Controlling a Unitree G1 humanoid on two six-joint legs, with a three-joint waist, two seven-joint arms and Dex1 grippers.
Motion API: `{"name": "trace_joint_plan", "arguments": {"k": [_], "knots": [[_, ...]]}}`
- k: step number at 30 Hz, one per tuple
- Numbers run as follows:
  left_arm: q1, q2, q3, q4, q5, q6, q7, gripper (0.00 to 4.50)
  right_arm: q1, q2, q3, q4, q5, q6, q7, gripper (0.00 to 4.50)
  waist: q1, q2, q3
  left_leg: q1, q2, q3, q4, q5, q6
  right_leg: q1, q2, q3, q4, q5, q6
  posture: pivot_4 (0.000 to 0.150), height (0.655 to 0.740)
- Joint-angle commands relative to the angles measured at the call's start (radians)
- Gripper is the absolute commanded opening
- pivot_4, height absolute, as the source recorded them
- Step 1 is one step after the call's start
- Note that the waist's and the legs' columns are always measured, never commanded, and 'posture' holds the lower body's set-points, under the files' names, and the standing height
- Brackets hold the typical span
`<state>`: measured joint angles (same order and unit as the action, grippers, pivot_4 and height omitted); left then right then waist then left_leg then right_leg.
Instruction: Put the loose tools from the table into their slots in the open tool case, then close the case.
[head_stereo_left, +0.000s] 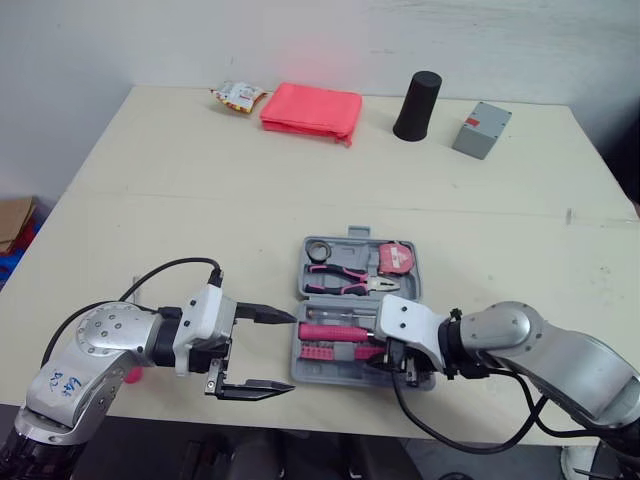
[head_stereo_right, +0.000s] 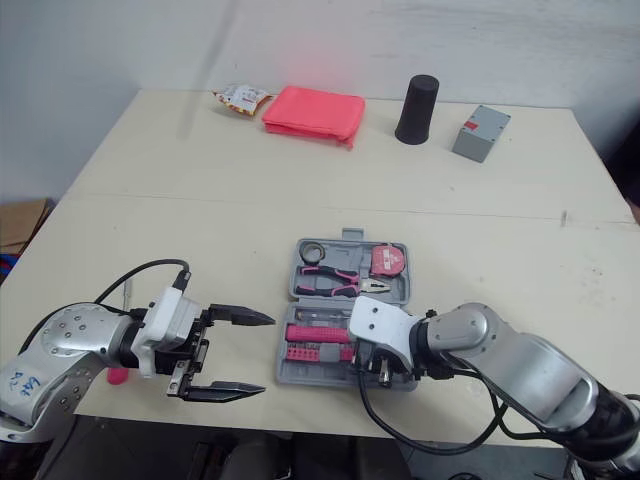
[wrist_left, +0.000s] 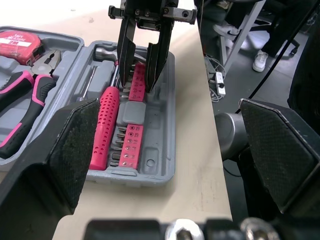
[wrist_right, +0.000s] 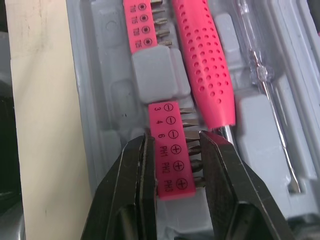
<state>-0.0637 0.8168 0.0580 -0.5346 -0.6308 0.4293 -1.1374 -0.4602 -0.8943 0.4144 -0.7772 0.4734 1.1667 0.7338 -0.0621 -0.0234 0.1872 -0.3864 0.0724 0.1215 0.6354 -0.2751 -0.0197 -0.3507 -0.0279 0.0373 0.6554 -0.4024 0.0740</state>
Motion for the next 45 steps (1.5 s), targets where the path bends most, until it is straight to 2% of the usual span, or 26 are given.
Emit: {"name": "trace_joint_plan", "arguments": {"k": [1,12,18,23,37,45], "knots": [[0.008,0.005,0.018,-0.02,-0.012,-0.002,0.007,4.5,-0.013,0.016,0.038,0.013,-0.007,0.04,-0.014,0.87,-0.002,0.0,0.0,0.0,0.0,0.0,0.0,0.0,0.0,0.0,0.0,0.0,0.0,0.0,0.0,0.15,0.74],[0.019,0.003,0.015,-0.014,-0.004,-0.012,0.012,4.5,-0.031,0.052,0.021,0.011,0.009,0.061,-0.006,0.87,-0.021,-0.002,-0.001,0.0,0.0,0.0,-0.001,0.001,0.0,-0.002,0.0,0.0,0.002,0.0,-0.001,0.15,0.74],[0.032,0.01,0.031,0.003,-0.007,-0.014,0.004,4.5,-0.013,-0.002,-0.071,-0.021,0.022,-0.001,0.029,0.87,-0.021,-0.002,-0.001,-0.003,0.0,0.0,-0.001,0.001,0.0,-0.004,0.0,0.0,0.002,0.0,-0.001,0.15,0.74],[0.032,0.006,0.023,0.015,0.003,-0.023,0.003,4.5,0.051,-0.022,-0.043,-0.008,0.009,-0.029,0.03,0.87,-0.018,-0.002,-0.001,-0.004,0.0,0.001,-0.002,0.001,0.0,-0.005,0.0,0.0,0.001,0.0,-0.001,0.15,0.74],[0.031,0.01,0.016,0.019,0.01,-0.025,-0.003,4.5,-0.089,0.098,0.014,0.043,0.058,0.088,0.04,0.87,-0.024,-0.002,-0.001,-0.003,0.0,0.001,-0.002,0.002,-0.002,-0.007,0.0,0.0,0.003,0.0,-0.001,0.15,0.74],[0.048,0.01,0.017,0.025,0.021,-0.045,-0.008,4.5,-0.122,0.071,-0.023,0.045,0.087,0.129,0.058,0.87,-0.019,-0.002,-0.001,-0.005,0.0,0.001,-0.002,0.002,-0.001,-0.007,-0.001,0.0,0.003,0.0,-0.001,0.15,0.74]]}}
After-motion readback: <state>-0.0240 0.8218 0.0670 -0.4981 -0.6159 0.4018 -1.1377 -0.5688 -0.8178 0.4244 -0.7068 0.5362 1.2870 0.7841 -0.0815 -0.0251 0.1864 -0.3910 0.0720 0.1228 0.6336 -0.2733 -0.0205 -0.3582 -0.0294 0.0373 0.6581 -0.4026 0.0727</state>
